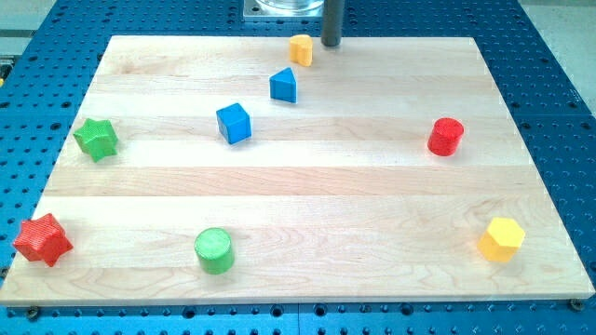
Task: Move the triangle diagonally to the cube
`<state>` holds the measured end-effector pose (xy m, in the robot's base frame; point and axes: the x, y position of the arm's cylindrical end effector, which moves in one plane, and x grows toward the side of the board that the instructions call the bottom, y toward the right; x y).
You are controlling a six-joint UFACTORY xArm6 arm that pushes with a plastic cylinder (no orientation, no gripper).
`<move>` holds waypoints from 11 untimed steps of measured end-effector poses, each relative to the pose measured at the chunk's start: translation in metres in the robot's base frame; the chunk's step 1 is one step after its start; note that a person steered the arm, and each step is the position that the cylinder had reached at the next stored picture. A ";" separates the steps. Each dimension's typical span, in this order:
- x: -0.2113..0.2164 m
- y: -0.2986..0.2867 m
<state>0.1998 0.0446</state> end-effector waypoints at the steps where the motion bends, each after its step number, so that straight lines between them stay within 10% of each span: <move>1: 0.067 -0.026; 2: 0.110 -0.026; 4: 0.024 -0.020; 9: 0.138 -0.045; 11: 0.142 0.155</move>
